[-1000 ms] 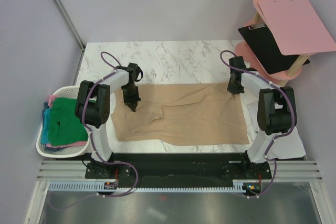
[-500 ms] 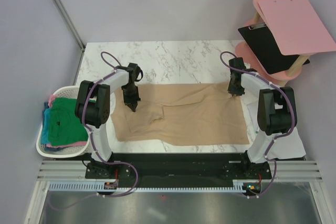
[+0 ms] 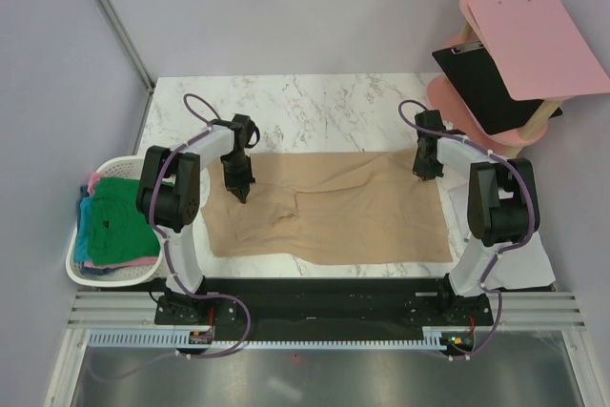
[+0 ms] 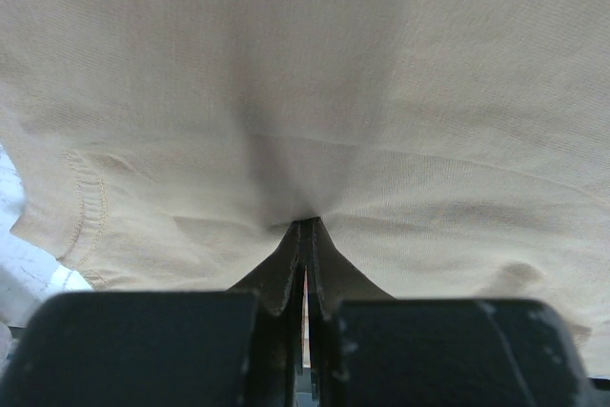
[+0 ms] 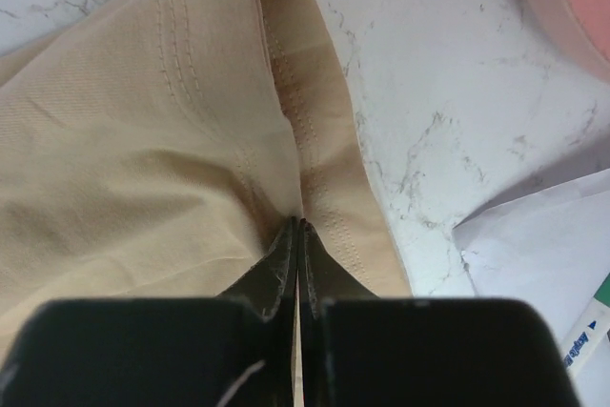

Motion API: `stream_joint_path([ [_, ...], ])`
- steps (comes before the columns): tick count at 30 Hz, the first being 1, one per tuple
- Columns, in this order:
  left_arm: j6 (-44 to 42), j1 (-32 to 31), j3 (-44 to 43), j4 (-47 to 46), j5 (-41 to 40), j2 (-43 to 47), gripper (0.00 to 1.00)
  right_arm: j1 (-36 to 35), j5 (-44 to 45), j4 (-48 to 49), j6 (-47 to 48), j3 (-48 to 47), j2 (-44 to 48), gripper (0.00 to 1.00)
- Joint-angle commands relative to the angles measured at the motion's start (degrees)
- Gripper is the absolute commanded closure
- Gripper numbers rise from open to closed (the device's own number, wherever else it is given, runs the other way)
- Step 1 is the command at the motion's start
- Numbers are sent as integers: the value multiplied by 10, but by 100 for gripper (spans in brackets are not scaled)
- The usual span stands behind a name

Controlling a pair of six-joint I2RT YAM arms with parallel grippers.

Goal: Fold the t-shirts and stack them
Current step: Fold the flattened tshirt in 1/3 of the way

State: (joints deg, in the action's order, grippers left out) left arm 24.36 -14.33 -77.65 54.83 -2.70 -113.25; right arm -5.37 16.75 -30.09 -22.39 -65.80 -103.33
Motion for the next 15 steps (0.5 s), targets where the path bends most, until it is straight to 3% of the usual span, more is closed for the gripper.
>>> stream_joint_path([
  [1,-20,13,12,-79,-61,-44,98,3,-9,16,2,7,12,100],
  [15,-22,14,1,-75,-68,-42,98,-3,40,-2,6,-5,47,100],
])
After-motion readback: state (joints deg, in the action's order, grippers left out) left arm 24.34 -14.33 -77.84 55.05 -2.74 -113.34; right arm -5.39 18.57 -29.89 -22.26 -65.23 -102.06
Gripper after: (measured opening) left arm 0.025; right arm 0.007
